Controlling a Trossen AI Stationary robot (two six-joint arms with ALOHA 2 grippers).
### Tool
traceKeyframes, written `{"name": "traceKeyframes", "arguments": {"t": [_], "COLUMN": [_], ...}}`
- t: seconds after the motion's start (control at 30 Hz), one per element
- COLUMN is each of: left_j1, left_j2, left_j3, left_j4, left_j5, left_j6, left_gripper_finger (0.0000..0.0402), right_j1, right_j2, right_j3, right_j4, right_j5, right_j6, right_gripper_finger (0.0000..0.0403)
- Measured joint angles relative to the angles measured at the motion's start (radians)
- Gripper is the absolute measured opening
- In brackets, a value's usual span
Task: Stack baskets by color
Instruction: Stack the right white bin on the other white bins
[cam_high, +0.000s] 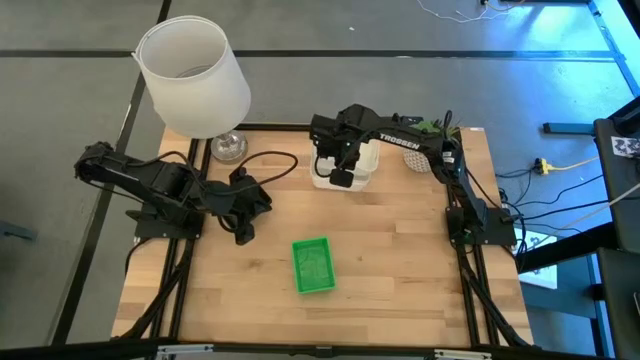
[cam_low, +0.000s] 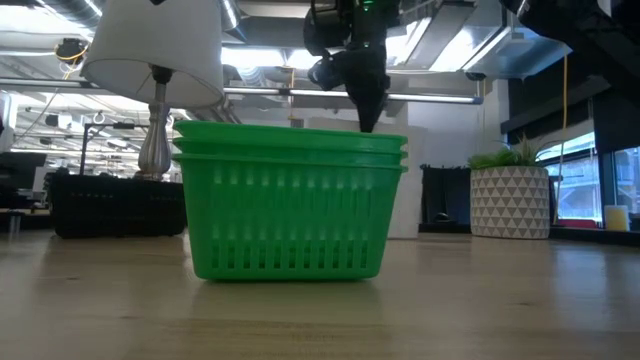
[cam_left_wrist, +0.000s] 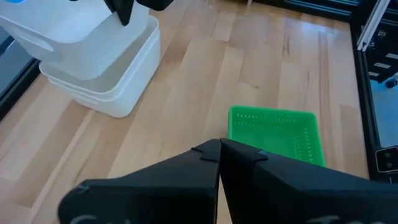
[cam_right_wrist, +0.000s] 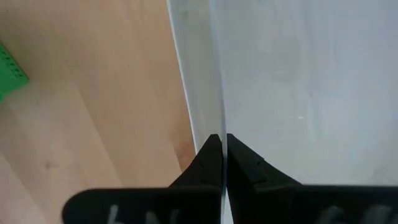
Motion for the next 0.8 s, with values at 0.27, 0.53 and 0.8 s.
{"name": "traceKeyframes", "arguments": {"t": [0.27, 0.53, 0.8], "left_j1": [0.0, 0.0, 0.0], "left_j2": [0.0, 0.0, 0.0], "left_j3": [0.0, 0.0, 0.0], "left_j4": [0.0, 0.0, -0.001], "left_j5": [0.0, 0.0, 0.0], "left_j6": [0.0, 0.0, 0.001], "left_gripper_finger": [0.0, 0.0, 0.0], "right_j1": [0.008, 0.017, 0.016], "right_j2": [0.001, 0.001, 0.001], "right_j3": [-0.001, -0.002, -0.051], "right_j4": [0.003, -0.003, 0.009], "right_j5": [-0.076, -0.079, -0.118], "right_j6": [0.003, 0.002, -0.044], "right_gripper_finger": [0.0, 0.0, 0.0017]}}
